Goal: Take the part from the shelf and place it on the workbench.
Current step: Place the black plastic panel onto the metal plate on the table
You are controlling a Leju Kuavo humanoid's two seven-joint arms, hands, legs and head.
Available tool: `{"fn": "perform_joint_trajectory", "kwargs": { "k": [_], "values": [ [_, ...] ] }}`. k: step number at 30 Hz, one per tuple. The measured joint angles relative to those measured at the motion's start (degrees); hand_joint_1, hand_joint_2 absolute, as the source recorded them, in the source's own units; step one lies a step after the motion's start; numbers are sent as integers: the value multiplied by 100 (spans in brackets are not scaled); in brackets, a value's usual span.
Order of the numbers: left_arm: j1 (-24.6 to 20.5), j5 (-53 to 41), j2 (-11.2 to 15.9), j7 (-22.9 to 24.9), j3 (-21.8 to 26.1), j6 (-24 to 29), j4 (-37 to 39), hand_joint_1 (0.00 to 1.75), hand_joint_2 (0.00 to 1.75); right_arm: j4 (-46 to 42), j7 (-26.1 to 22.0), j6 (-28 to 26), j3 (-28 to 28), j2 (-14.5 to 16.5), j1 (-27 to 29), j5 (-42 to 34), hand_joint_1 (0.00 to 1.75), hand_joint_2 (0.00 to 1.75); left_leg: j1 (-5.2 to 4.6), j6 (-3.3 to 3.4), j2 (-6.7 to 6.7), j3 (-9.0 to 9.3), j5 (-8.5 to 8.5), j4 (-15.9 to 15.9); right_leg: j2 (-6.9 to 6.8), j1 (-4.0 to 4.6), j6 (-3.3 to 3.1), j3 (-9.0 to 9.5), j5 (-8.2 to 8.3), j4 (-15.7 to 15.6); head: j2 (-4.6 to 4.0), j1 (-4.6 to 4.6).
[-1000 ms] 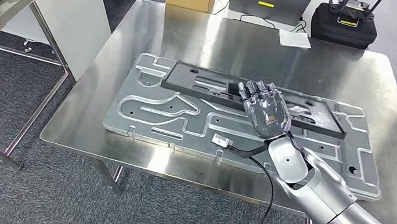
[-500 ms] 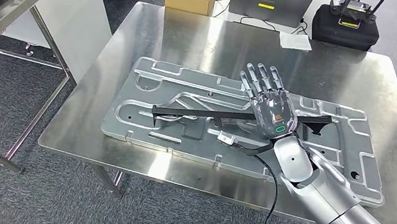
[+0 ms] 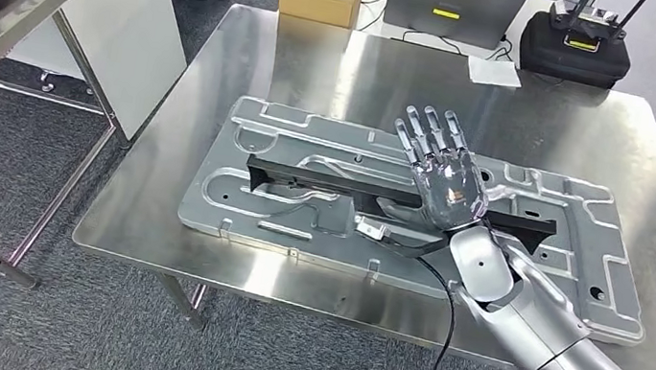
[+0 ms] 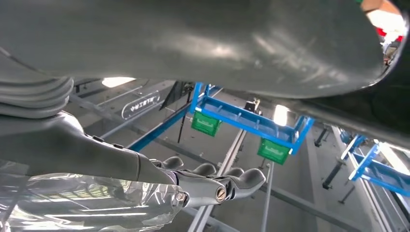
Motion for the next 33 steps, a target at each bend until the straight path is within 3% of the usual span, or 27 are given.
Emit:
{"fn": "perform_joint_trajectory", "kwargs": {
  "k": [2, 4, 5, 6, 7, 9, 11, 14, 16, 19, 21, 22, 24, 26, 30, 31, 33],
  "values": [
    [-5, 3, 1, -4, 0, 1, 0, 0, 0, 17, -22, -37, -44, 4, 5, 0, 0, 0, 7, 64, 4, 11, 26, -39, -5, -7, 31, -209, -288, 466, 0, 3],
    [-3, 5, 3, -12, 1, -5, 0, 0, 0, 35, -53, -52, -79, 5, 32, 0, 0, 0, -8, 89, 4, 7, 25, -41, -6, -2, 44, -582, -635, 1241, 0, 2],
    [-2, 9, 4, -20, 1, -10, 0, 0, 0, 43, -74, -48, -95, 7, 61, 1, 0, 0, -16, 94, 2, 8, 22, -38, -6, -2, 46, -717, -697, 1504, 0, 2],
    [-3, 16, 4, -32, 1, -15, 0, 0, 0, 50, -102, -40, -122, 11, 98, 1, 0, 0, -22, 96, 0, 10, 18, -32, -6, -2, 40, -757, -651, 1568, 0, 2],
    [-3, 25, 5, -49, 1, -20, 0, 0, 0, 55, -159, -13, -183, 27, 148, 1, 0, 0, -24, 93, -6, 13, 13, -24, -7, -1, 25, -662, -481, 1356, 0, 3],
    [-4, 40, 3, -81, 1, -22, 0, 0, 0, 61, -382, 95, -480, 133, 300, -20, 0, 0, -30, 74, -17, 19, -6, -3, -8, 13, -28, -278, -92, 567, 0, 3],
    [-3, 49, -1, -106, 1, -19, 0, 0, 0, 77, -701, 231, -1052, 374, 547, -77, 0, 0, -44, 31, -26, 10, -24, 17, -10, 47, -78, -25, 67, 30, 0, 0],
    [2, 64, -2, -127, 1, -8, 0, 0, 0, 183, -1004, 311, -1979, 775, 914, -100, 0, 0, -45, -56, -29, -3, -28, 4, -16, 61, -139, 2, 76, -76, 0, -4],
    [3, 79, -1, -138, 1, -1, 0, 0, 0, 299, -1012, 320, -2461, 972, 1055, -100, 0, 0, -43, -117, -14, -72, -164, 178, -27, 26, -206, 21, 104, -121, 0, -10],
    [4, 102, 1, -145, 1, 14, 0, 0, 0, 545, -909, 196, -3129, 1159, 1209, -264, 0, 0, -21, -181, 4, -511, -676, 1171, -46, 17, -263, 35, 109, -134, 0, -19],
    [12, 106, 3, -145, 1, 21, 0, 0, 0, 708, -912, 61, -3560, 1209, 1296, -481, 0, 0, -5, -205, 5, -717, -769, 1600, -56, 17, -262, 34, 102, -121, 0, -18],
    [14, 107, 4, -145, 1, 22, 0, 0, 0, 771, -940, 7, -3765, 1223, 1326, -609, 0, 0, 3, -209, 6, -671, -656, 1500, -58, 12, -254, 34, 95, -109, 0, -19],
    [14, 107, 10, -146, 1, 25, 0, 0, 0, 857, -1019, -47, -4148, 1243, 1350, -871, 0, 0, 16, -201, 8, -314, -280, 762, -55, -1, -216, 36, 69, -72, 0, -18],
    [10, 107, 17, -148, 1, 28, 0, 0, 0, 907, -1103, -49, -4462, 1249, 1360, -1072, 0, 0, 3, -160, 4, -23, -92, 173, -43, 13, -157, 21, 46, -28, 0, -15],
    [10, 107, 39, -148, 1, 33, 0, 0, 0, 933, -1247, -40, -4905, 1256, 1456, -1246, 0, 0, -11, -5, 6, 19, -65, 52, -26, 14, -26, -1, 34, -12, 0, -9],
    [6, 106, 40, -148, 1, 31, 0, 0, 0, 928, -1268, -39, -4974, 1257, 1485, -1250, 0, 0, -8, 38, 11, 24, -44, 27, -23, 2, -1, -49, -53, 101, 0, -8],
    [2, 101, 42, -149, 1, 25, 0, 0, 0, 921, -1293, -36, -5068, 1260, 1536, -1246, 0, 0, -5, 87, 19, 25, -18, -3, -18, -6, 27, -294, -383, 649, 0, -3]
  ]
}}
